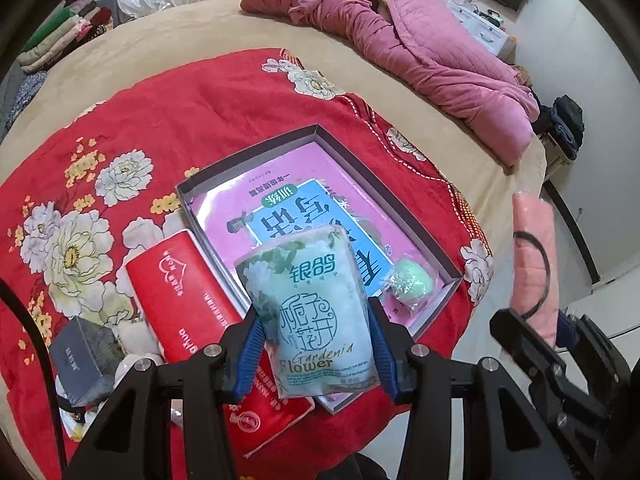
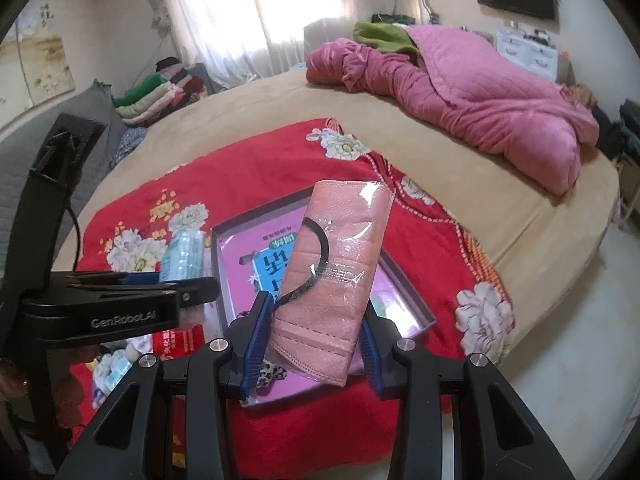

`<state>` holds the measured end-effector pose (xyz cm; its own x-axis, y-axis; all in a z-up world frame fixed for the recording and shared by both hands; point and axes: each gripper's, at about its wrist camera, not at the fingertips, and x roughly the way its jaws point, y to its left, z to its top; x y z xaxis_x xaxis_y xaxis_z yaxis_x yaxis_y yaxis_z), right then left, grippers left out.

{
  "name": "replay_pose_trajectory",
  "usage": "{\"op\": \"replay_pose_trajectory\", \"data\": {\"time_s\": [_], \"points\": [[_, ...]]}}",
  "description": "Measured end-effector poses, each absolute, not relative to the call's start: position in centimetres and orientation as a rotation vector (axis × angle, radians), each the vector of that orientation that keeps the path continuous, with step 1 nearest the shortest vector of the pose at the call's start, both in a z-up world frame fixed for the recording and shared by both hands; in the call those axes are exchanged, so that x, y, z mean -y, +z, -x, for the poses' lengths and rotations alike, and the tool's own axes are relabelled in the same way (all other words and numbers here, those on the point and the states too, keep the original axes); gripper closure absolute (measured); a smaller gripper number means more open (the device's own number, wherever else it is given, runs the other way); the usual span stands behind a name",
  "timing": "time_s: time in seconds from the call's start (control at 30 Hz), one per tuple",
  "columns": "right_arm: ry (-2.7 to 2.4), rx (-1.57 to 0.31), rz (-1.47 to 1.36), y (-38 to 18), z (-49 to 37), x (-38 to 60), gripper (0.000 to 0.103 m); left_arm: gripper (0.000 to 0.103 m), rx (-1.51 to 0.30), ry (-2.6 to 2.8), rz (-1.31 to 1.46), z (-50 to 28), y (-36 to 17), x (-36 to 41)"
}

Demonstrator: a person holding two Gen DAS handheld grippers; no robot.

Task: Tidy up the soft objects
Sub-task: 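Lower the Flower tissue pack into the box while the right tool lowers the pink packet beside it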

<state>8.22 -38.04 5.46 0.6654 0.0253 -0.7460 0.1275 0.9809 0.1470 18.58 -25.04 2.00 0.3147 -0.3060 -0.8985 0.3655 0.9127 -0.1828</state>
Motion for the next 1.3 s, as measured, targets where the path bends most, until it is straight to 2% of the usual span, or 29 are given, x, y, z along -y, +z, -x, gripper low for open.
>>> {"op": "replay_pose_trajectory", "data": {"time_s": [0.37,0.9,1.3], "points": [[-0.011,-0.901,-0.159,2.7,-9.5,38.0,0.061,0.054,-1.221,-0.436,-0.098,-20.7,-0.3,26.1],[0.102,-1.064,-0.200,-5.8,-12.7,35.4,0.061,0.054,-1.305,-0.432,-0.069,-23.0,-3.7,26.7],[0.050,-1.115,-0.146,-8.2,-13.7,36.1,0.060,0.054,-1.328,-0.426,-0.086,-23.2,-4.9,27.1]]}}
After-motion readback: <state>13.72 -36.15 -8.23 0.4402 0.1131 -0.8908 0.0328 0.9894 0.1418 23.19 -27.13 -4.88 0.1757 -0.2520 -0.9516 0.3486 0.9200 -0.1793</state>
